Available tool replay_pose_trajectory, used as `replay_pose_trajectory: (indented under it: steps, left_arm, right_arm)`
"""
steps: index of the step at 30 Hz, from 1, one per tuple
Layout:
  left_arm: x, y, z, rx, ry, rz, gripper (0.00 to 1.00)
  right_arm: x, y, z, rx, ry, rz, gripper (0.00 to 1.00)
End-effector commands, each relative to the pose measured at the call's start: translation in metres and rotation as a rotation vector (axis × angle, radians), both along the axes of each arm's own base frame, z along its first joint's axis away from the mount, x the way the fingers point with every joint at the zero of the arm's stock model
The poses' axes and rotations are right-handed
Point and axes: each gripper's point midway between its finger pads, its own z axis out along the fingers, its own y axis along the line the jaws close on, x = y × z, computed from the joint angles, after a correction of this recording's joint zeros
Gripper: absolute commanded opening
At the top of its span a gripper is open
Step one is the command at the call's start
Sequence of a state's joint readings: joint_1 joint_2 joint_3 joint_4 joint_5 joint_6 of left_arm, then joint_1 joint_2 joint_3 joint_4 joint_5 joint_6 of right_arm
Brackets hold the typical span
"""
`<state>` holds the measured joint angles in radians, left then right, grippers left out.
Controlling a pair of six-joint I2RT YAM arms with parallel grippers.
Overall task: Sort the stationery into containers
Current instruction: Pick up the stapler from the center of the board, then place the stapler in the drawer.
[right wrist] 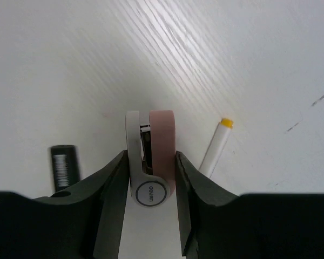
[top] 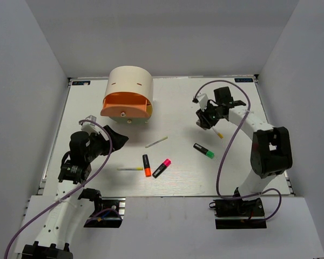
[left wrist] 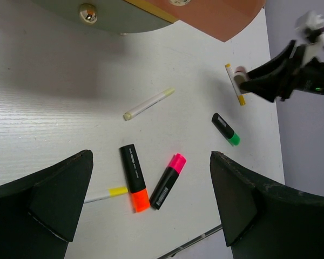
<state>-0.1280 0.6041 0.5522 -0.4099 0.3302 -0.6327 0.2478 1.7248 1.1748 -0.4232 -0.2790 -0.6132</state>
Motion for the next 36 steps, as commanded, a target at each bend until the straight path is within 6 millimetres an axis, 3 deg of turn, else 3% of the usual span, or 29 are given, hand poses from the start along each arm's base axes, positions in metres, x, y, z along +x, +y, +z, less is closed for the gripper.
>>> replay_pose_trajectory:
  steps: [1, 4, 7, 10, 15, 23, 32, 36]
  left_arm:
    - [0.0, -0.003, -0.008, -0.02, 0.005, -0.007, 0.99]
    - [0.001, -0.005, -0.01, -0.026, -0.009, -0.017, 0.99]
    - [0.002, -0.005, -0.012, -0.026, -0.009, -0.017, 0.99]
    - [0.001, -0.005, -0.016, -0.025, 0.0, -0.016, 0.99]
    - [0.002, -0.005, -0.017, -0.026, -0.009, -0.017, 0.99]
    - [0.0, -0.005, -0.015, -0.036, -0.031, -0.014, 0.99]
    - [0.0, -0.005, -0.013, -0.048, -0.044, -0.01, 0.99]
    - [0.001, -0.007, -0.012, -0.051, -0.047, -0.019, 0.99]
  right_arm:
    - [-0.005, 0.052, 0.102, 0.227, -0.135, 0.174, 0.17]
    - [-0.006, 0.081, 0.168, 0.34, -0.228, 0.26, 0.17]
    - [-0.012, 0.115, 0.217, 0.423, -0.307, 0.353, 0.17]
    - [-0.019, 0.149, 0.256, 0.511, -0.375, 0.445, 0.17]
    - [-0.027, 0.21, 0.294, 0.626, -0.441, 0.567, 0.17]
    - [-0.032, 0.289, 0.308, 0.739, -0.478, 0.671, 0.17]
    - [-0.042, 0.328, 0.295, 0.775, -0.467, 0.707, 0.2]
    - [-0.03, 0.335, 0.284, 0.75, -0.477, 0.673, 0.21]
